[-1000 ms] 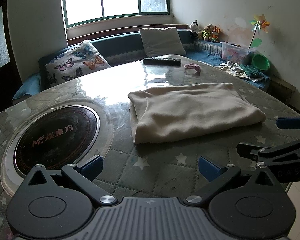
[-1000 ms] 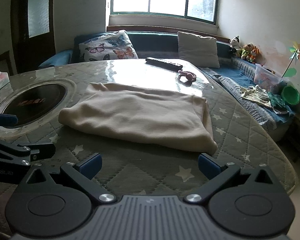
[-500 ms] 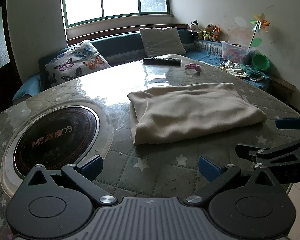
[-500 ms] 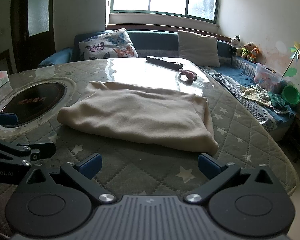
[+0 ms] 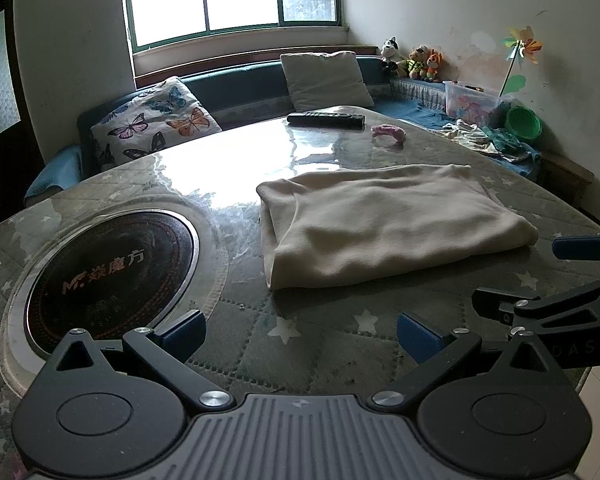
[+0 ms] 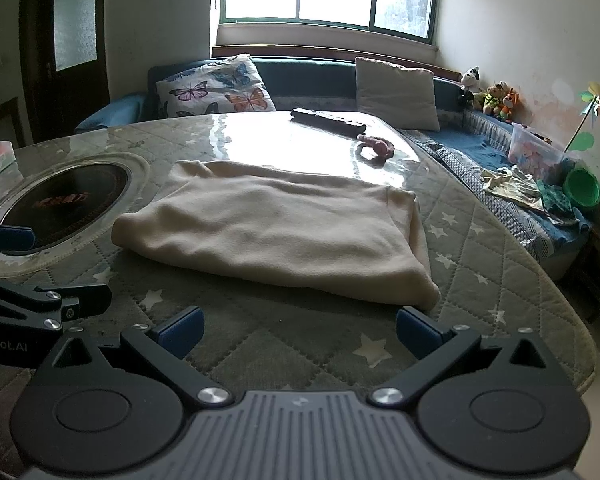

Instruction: Fold clothes

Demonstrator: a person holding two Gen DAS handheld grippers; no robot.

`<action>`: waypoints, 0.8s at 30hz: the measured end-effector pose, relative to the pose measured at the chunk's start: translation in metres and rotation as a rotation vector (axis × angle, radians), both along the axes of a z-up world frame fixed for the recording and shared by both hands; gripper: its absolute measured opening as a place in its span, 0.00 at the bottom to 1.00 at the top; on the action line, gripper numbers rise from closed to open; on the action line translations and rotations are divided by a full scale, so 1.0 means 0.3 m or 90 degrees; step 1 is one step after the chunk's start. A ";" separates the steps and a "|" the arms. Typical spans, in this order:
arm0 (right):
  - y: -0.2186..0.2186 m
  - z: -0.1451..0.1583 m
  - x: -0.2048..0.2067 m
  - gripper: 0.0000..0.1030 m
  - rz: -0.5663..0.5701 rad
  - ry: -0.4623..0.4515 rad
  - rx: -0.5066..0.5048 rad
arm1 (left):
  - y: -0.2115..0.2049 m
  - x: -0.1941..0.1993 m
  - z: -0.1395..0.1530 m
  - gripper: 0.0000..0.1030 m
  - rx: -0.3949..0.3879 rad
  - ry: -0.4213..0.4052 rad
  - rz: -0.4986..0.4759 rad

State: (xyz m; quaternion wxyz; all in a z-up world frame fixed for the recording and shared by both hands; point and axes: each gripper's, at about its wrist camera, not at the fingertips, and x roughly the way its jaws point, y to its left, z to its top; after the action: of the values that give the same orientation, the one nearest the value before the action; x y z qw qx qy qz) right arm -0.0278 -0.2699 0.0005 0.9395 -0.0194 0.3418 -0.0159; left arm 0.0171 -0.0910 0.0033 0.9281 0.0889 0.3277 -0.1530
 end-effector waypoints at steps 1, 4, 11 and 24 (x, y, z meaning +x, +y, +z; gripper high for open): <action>0.000 -0.001 0.001 1.00 0.000 0.001 0.000 | 0.000 0.003 0.000 1.00 0.000 0.001 0.000; 0.000 -0.003 0.005 1.00 0.000 0.002 0.000 | 0.000 0.006 -0.001 1.00 0.000 0.002 0.000; -0.001 -0.005 0.013 1.00 0.000 0.004 0.000 | 0.000 0.015 -0.003 1.00 -0.001 0.003 0.000; -0.001 -0.008 0.029 1.00 0.000 0.008 0.002 | 0.001 0.031 -0.004 1.00 -0.003 0.006 0.001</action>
State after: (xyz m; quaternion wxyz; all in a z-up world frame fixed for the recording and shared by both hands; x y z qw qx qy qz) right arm -0.0191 -0.2703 -0.0018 0.9373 -0.0180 0.3478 -0.0149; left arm 0.0263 -0.0907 0.0022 0.9268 0.0856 0.3319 -0.1534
